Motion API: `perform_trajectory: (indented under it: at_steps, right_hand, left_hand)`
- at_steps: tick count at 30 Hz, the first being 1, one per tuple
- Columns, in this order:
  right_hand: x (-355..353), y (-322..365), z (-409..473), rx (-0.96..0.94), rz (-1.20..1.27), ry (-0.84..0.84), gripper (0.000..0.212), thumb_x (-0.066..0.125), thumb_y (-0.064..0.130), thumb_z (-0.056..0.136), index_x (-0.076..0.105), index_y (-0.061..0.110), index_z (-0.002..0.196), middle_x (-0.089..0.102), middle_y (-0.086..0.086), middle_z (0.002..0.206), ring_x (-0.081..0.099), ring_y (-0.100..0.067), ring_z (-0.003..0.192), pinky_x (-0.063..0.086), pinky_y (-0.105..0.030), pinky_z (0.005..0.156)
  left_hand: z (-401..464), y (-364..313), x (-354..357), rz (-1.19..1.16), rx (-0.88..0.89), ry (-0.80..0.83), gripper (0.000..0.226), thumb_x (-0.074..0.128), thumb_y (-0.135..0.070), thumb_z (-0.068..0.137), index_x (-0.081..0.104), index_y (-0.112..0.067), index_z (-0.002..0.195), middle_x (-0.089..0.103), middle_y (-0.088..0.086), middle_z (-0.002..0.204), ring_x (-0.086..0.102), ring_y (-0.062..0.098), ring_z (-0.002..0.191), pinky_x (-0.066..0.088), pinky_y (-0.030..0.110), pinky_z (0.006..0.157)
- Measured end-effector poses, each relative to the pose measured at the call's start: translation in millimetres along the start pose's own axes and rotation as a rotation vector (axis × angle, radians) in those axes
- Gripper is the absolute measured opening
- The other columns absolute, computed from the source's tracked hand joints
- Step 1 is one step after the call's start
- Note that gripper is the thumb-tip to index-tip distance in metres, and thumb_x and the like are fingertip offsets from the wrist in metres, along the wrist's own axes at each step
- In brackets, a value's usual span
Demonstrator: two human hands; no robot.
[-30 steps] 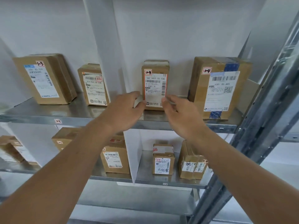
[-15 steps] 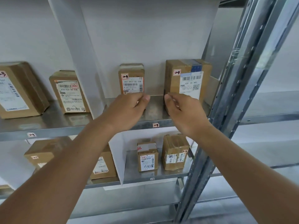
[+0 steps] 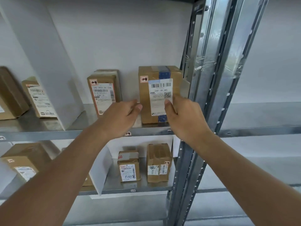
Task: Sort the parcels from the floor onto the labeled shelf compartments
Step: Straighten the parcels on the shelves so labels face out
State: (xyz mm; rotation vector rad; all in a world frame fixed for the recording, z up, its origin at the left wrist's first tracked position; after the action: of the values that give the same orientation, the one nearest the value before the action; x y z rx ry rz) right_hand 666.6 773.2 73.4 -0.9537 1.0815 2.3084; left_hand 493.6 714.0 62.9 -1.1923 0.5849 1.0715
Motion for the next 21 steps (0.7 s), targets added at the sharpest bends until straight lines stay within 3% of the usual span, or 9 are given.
perform_trajectory:
  at_steps: [2, 5, 8, 13, 17, 21]
  right_hand:
    - [3.7, -8.4, 4.8, 0.023, 0.026, 0.011, 0.036, 0.039, 0.040, 0.108, 0.051, 0.018, 0.135, 0.066, 0.000, 0.137, 0.068, -0.026, 0.115, 0.049, -0.016, 0.077]
    - [10.7, -17.7, 10.2, 0.080, 0.055, 0.049, 0.043, 0.045, 0.041, 0.105, 0.041, 0.015, 0.139, 0.063, -0.003, 0.139, 0.064, -0.029, 0.119, 0.051, -0.025, 0.083]
    - [16.7, -25.9, 15.0, 0.141, 0.097, 0.091, 0.050, 0.051, 0.038, 0.104, 0.035, 0.007, 0.140, 0.060, -0.010, 0.141, 0.062, -0.034, 0.123, 0.059, -0.040, 0.094]
    - [28.0, -32.9, 22.1, 0.188, 0.102, 0.129, 0.050, 0.052, 0.034, 0.104, 0.033, 0.006, 0.140, 0.061, -0.010, 0.142, 0.063, -0.034, 0.122, 0.058, -0.034, 0.086]
    - [36.3, -34.2, 25.1, 0.183, 0.102, 0.124, 0.069, 0.055, 0.033, 0.101, 0.022, 0.004, 0.154, 0.058, -0.009, 0.145, 0.060, -0.033, 0.127, 0.058, -0.041, 0.097]
    - [41.4, -31.7, 29.1, 0.170, 0.113, 0.108, 0.060, 0.058, 0.030, 0.100, 0.030, 0.006, 0.146, 0.059, -0.010, 0.140, 0.061, -0.034, 0.122, 0.058, -0.040, 0.092]
  left_hand:
    - [0.4, -3.5, 7.0, 0.007, -0.009, 0.005, 0.044, 0.035, -0.045, 0.110, 0.059, -0.023, 0.140, 0.075, -0.003, 0.109, 0.070, 0.016, 0.097, 0.052, 0.033, 0.086]
    - [2.1, -4.1, 10.3, 0.035, -0.035, -0.012, 0.047, 0.037, -0.043, 0.110, 0.052, -0.020, 0.148, 0.071, 0.000, 0.130, 0.068, 0.021, 0.112, 0.053, 0.034, 0.094]
    - [7.9, -0.7, 12.7, 0.029, -0.045, -0.023, 0.047, 0.038, -0.042, 0.110, 0.047, -0.020, 0.150, 0.071, 0.004, 0.131, 0.068, 0.024, 0.115, 0.054, 0.041, 0.100]
    - [17.3, 0.7, 22.2, -0.084, -0.023, -0.005, 0.043, 0.043, -0.035, 0.110, 0.045, -0.030, 0.153, 0.063, -0.007, 0.144, 0.061, 0.016, 0.130, 0.047, 0.037, 0.113]
    - [24.2, 11.3, 26.6, -0.144, -0.035, -0.008, 0.041, 0.046, -0.028, 0.110, 0.046, -0.030, 0.151, 0.064, -0.008, 0.142, 0.060, 0.014, 0.131, 0.045, 0.036, 0.116]
    - [30.9, 23.0, 30.8, -0.146, -0.028, 0.020, 0.047, 0.046, -0.023, 0.109, 0.039, -0.032, 0.155, 0.060, -0.008, 0.147, 0.058, 0.015, 0.135, 0.042, 0.041, 0.119]
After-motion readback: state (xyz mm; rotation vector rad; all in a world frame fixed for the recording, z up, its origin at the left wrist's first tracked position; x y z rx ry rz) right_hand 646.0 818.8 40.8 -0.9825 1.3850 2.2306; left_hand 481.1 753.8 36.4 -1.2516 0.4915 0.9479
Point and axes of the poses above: each hand's wrist, its own z-axis towards the middle knuckle, its own x-axis out of the palm, y = z × x, the point moved 10 cm from there along z, towards the middle knuckle
